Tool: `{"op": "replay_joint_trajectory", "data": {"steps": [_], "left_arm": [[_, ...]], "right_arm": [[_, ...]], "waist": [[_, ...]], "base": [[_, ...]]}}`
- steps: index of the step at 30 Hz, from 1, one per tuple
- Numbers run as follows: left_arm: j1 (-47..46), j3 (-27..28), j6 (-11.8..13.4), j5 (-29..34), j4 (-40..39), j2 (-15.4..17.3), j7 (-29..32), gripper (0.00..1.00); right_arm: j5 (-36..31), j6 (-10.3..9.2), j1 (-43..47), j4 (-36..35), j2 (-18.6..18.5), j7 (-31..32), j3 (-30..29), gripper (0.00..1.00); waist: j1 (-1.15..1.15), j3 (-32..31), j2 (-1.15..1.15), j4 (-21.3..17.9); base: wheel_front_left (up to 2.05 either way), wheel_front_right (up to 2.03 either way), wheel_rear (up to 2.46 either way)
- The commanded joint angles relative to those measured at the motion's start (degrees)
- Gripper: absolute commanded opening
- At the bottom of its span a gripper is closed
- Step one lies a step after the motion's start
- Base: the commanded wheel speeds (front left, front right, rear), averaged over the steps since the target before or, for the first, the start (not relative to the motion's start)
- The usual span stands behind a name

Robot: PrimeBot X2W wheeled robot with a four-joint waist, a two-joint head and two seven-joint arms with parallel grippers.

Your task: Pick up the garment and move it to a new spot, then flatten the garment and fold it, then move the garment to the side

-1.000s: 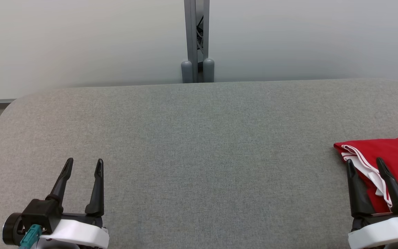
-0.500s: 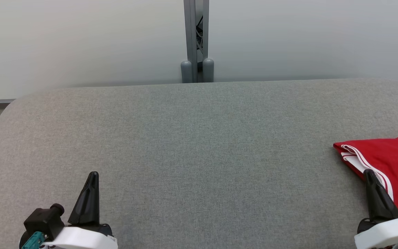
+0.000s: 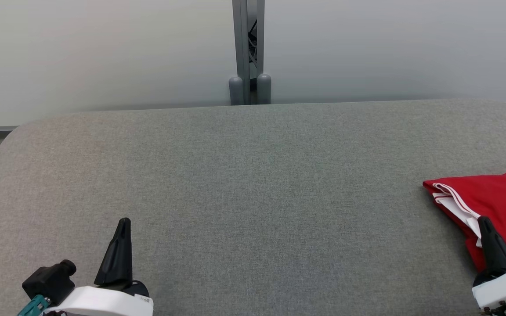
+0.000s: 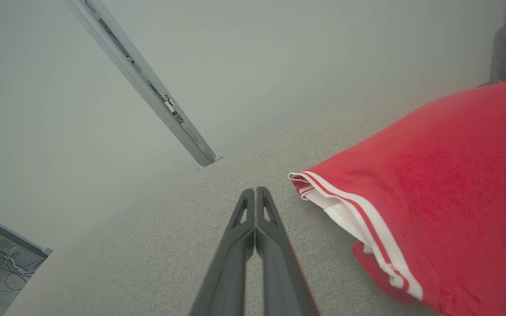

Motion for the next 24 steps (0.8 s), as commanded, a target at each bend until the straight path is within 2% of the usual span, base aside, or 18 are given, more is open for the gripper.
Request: {"op": "replay_joint_trajectory", "data": {"steps": [1, 24], "left_arm": [[-1.1, 0.5, -0.6, -1.9, -0.7, 0.2, -0.1, 0.0], [-0.8, 0.7, -3.9, -16.6, -0.6, -2.7, -0.2, 0.0]], "right_arm": [[2.3, 0.0, -1.7, -0.1, -0.8, 0.9, -0.9, 0.0], [19.1, -0.01, -5.1, 5.1, -1.6, 9.3, -7.0, 0.0]], "waist": [[0.0, 0.0, 0.0, 0.0], [0.0, 0.1, 0.0, -0.3]], "base": [[0.0, 0.0, 0.0], [0.0, 0.0, 0.0]]}}
